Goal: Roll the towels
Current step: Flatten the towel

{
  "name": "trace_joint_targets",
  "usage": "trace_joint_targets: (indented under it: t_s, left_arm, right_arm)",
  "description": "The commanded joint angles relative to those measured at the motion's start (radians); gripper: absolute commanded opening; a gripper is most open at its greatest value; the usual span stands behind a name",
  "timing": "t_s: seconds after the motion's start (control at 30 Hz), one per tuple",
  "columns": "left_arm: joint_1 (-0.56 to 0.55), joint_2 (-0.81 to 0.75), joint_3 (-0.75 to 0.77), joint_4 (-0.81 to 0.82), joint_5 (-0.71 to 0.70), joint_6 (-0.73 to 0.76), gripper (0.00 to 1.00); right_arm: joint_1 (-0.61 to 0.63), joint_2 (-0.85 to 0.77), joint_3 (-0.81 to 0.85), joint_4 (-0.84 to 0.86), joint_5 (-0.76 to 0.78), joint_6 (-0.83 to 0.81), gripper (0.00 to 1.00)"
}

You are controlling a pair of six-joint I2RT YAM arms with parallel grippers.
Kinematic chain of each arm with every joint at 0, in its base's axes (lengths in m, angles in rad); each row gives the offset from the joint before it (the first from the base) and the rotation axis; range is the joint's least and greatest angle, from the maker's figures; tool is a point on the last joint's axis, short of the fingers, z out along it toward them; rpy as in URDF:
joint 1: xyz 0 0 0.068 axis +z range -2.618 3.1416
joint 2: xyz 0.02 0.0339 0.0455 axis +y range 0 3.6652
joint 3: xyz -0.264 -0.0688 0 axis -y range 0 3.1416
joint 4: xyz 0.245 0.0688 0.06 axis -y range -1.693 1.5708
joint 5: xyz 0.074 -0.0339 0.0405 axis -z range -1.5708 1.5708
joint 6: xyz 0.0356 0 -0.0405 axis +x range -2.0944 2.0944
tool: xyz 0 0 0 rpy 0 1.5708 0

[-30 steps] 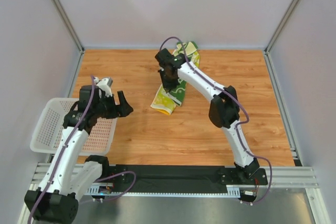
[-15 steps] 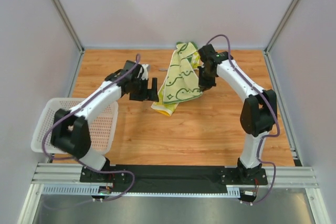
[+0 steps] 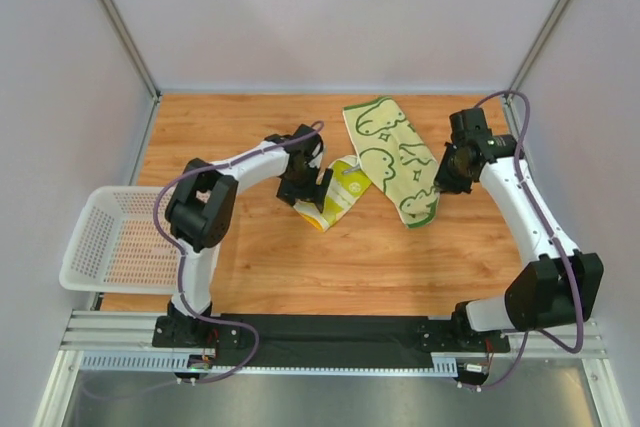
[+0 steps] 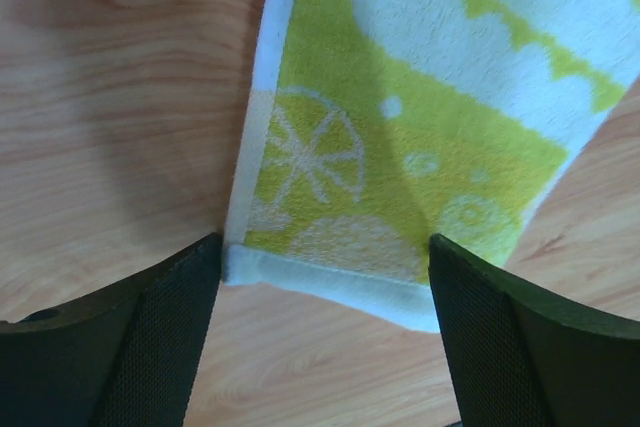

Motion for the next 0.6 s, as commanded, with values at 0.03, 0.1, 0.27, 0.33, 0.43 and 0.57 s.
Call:
trace_joint_targets:
  t_s: [0.03,0.1,0.27,0.33,0.43,0.57]
  left_arm:
    - [-0.086,0.081,0.066,-0.071,-0.090,0.041,0.84]
    - [-0.089,0.110,0.092,-0.100,-0.116,0.021,0.58]
    - [-0.041,0.177,0.188,-0.172,-0.220,0.032,0.00]
    - [0.030,0.175,0.236,-0.181,-0.197,0.024,0.00]
    - [0.152,0.160,0.309,-0.204,-0.179,0.008,0.00]
    - [0.330,0.163,0.417,-0.295,-0.222,-0.049,0.00]
  right_arm:
    - [0.002,0.014,-0.054,0.014,-0.045,0.026,0.00]
    - [-0.002,0.026,-0.027,-0.006,-0.033,0.008,0.00]
    - [-0.057,0.032,0.010,-0.033,-0.021,-0.017,0.00]
    - [-0.097,0.029,0.018,-0.037,-0.028,-0.020,0.00]
    - [-0.134,0.037,0.032,-0.038,-0.042,-0.040,0.00]
    - [-0.164,0.078,0.035,-0.066,-0.070,-0.051,0.00]
